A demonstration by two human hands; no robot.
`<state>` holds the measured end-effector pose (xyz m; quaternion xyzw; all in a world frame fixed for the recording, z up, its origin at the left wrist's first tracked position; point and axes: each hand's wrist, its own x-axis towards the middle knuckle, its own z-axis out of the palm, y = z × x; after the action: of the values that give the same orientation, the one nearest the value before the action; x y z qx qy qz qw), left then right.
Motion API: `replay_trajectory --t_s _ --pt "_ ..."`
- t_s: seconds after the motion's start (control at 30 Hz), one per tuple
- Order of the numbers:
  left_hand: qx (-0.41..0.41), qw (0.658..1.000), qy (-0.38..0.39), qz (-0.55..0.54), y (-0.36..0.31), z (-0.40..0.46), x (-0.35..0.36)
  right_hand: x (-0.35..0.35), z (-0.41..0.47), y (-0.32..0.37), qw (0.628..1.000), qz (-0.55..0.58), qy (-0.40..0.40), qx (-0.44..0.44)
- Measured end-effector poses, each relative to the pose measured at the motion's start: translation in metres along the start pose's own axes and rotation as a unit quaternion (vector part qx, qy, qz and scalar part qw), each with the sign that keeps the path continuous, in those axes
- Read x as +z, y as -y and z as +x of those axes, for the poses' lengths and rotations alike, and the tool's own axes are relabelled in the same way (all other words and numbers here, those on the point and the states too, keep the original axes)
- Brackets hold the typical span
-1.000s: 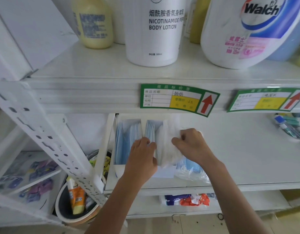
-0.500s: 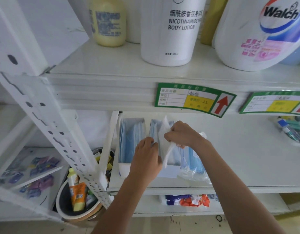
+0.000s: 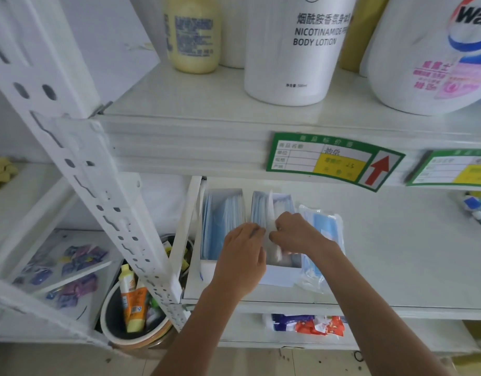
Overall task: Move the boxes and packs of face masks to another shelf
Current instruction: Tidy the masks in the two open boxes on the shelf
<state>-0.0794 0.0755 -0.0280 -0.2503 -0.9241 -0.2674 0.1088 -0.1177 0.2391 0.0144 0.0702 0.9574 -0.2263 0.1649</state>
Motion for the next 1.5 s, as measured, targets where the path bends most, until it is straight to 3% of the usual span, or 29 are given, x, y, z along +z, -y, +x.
replay_trajectory --t_s 0.1,0.2,0.33,0.43,0.53,0.83,1.03,1.2,1.3,1.5 --pt "-0.003 1.0 -0.016 -0.018 0.001 0.0 -0.002 0.002 0.002 0.004 0.994 -0.104 -0.013 -0.002" --pt "-0.003 0.999 -0.005 -0.033 0.001 0.002 -0.004 0.018 -0.007 0.013 0.955 -0.266 -0.129 -0.032" --pt "-0.025 0.996 -0.017 -0.086 -0.001 0.002 -0.007 0.037 -0.017 0.007 0.943 -0.183 -0.275 -0.036" --pt "-0.033 0.995 -0.013 -0.093 0.0 0.003 -0.008 0.037 -0.019 -0.003 0.916 -0.188 -0.323 -0.147" --pt "-0.043 0.995 -0.007 -0.087 0.001 0.004 -0.007 0.037 -0.02 -0.012 0.933 -0.115 -0.292 -0.176" --pt "-0.064 0.993 -0.012 -0.097 0.001 0.005 -0.007 0.042 -0.017 -0.029 0.962 0.022 -0.248 -0.111" --pt "-0.059 0.993 -0.004 -0.104 0.005 0.004 -0.006 0.04 -0.021 -0.029 0.962 -0.015 -0.197 -0.188" --pt "-0.058 0.994 -0.003 -0.09 0.004 0.004 -0.004 0.044 -0.021 -0.03 0.962 0.028 -0.232 -0.142" --pt "-0.059 0.994 -0.011 -0.092 0.004 0.003 -0.005 0.045 -0.017 -0.026 0.969 -0.005 -0.217 -0.114" --pt "-0.051 0.992 -0.01 -0.119 0.003 0.005 -0.01 0.041 -0.019 -0.025 0.972 0.046 -0.191 -0.126"
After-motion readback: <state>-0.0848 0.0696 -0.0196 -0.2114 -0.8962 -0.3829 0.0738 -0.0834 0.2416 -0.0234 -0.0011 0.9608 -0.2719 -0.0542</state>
